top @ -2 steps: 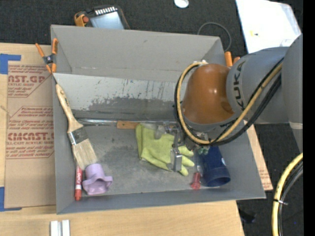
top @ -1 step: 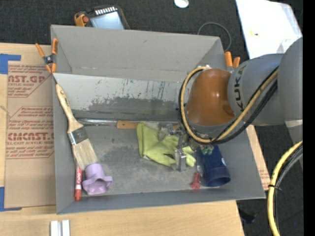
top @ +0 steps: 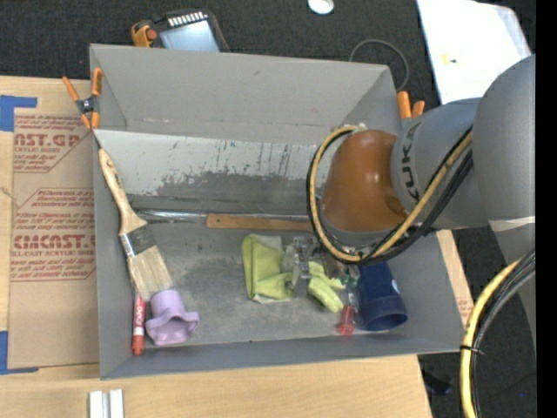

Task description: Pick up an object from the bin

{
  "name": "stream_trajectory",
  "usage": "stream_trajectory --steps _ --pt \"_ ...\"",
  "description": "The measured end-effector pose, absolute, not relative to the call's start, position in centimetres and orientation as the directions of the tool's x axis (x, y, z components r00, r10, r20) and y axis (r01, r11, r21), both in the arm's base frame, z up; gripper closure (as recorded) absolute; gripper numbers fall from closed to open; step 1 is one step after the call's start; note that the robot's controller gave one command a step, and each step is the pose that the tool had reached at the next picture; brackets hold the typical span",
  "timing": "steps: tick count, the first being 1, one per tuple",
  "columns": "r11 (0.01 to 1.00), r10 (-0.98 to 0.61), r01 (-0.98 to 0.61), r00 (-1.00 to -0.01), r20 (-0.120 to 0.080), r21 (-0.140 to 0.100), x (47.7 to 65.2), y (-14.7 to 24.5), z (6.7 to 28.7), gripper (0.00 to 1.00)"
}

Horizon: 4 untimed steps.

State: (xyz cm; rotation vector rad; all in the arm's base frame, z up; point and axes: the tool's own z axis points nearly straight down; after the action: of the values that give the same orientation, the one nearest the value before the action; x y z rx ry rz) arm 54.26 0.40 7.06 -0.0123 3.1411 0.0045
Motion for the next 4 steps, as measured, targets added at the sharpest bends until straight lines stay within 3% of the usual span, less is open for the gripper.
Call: stream_trajectory --steps 1,2,3,4 --pt "1.0 -0.008 -0.008 -1.0 0.0 0.003 54.3 0.4 7.1 1.0" --pt "0.996 -0.092 -0.092 -0.996 0.004 0.003 55.6 0.2 7.0 1.0" --pt "0.971 -0.24 -0.24 -0.971 -0.004 0.004 54.4 -5.6 7.0 1.0" --pt "0.99 -0.139 -0.139 -0.99 -0.002 0.005 55.8 -8.7 7.0 1.0"
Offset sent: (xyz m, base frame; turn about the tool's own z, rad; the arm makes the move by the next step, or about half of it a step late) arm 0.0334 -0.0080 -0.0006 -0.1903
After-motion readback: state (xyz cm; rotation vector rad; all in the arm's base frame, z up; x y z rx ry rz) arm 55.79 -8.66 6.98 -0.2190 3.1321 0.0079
